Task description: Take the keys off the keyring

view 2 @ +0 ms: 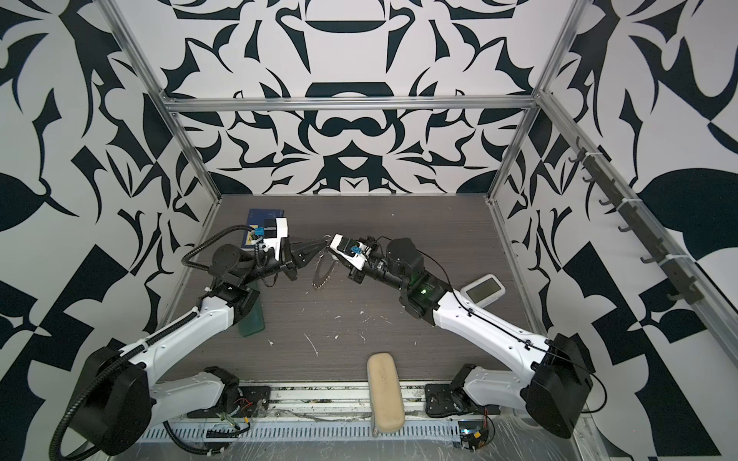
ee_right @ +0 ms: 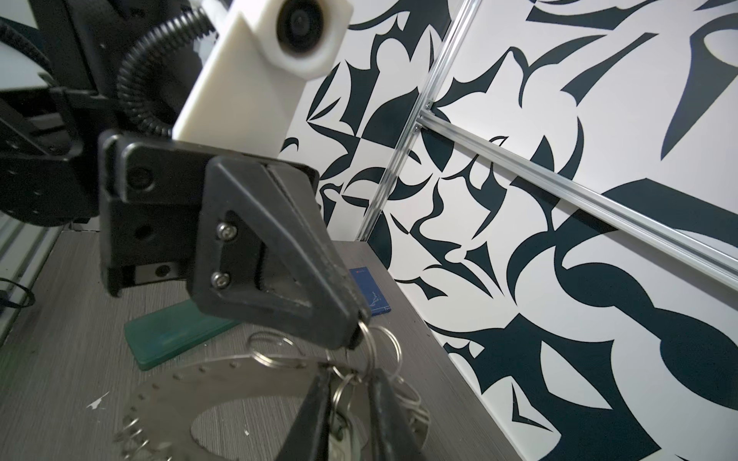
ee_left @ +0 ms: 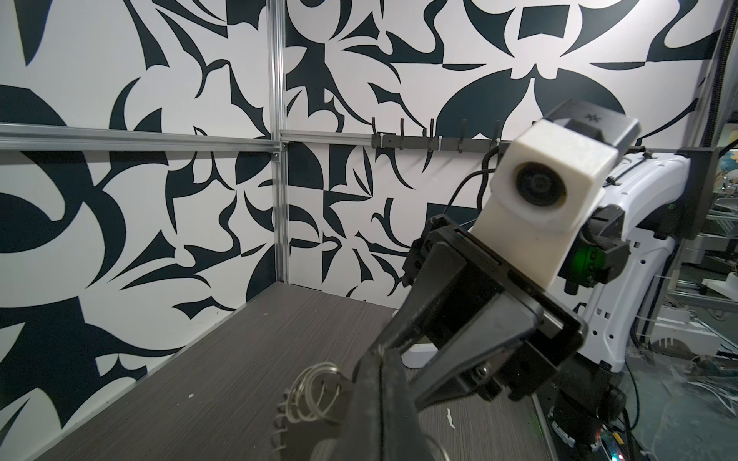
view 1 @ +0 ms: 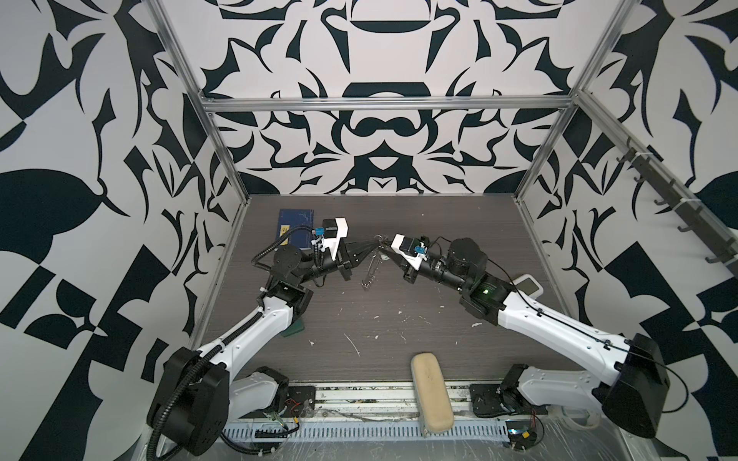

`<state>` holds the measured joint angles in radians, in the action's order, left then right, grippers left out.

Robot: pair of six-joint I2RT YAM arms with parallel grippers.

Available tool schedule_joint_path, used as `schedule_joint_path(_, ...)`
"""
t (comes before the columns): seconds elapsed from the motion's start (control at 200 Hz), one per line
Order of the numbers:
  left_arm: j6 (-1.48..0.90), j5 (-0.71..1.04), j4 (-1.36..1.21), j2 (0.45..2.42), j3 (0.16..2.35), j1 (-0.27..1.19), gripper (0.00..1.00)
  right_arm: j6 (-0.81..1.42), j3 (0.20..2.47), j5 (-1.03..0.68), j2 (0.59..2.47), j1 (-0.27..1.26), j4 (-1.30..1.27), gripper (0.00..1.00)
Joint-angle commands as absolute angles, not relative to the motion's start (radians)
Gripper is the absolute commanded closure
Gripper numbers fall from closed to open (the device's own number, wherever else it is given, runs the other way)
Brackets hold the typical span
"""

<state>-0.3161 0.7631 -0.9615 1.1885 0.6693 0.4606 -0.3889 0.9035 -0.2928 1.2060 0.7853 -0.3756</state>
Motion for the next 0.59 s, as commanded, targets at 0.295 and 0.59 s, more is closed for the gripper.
schedule_joint_path(0.295,-0.341,0.770,-1.023,1.181,0.689,0.457,1.00,-0.390,0.931,-0.296,1.193,0.785,-0.365,0.99)
schedule_joint_path(0.59,-0.527,0.893,-1.438,1.250,0.640,0.374,1.00,-0.437,0.924,-0.290,1.158,0.785,-0.346,1.00)
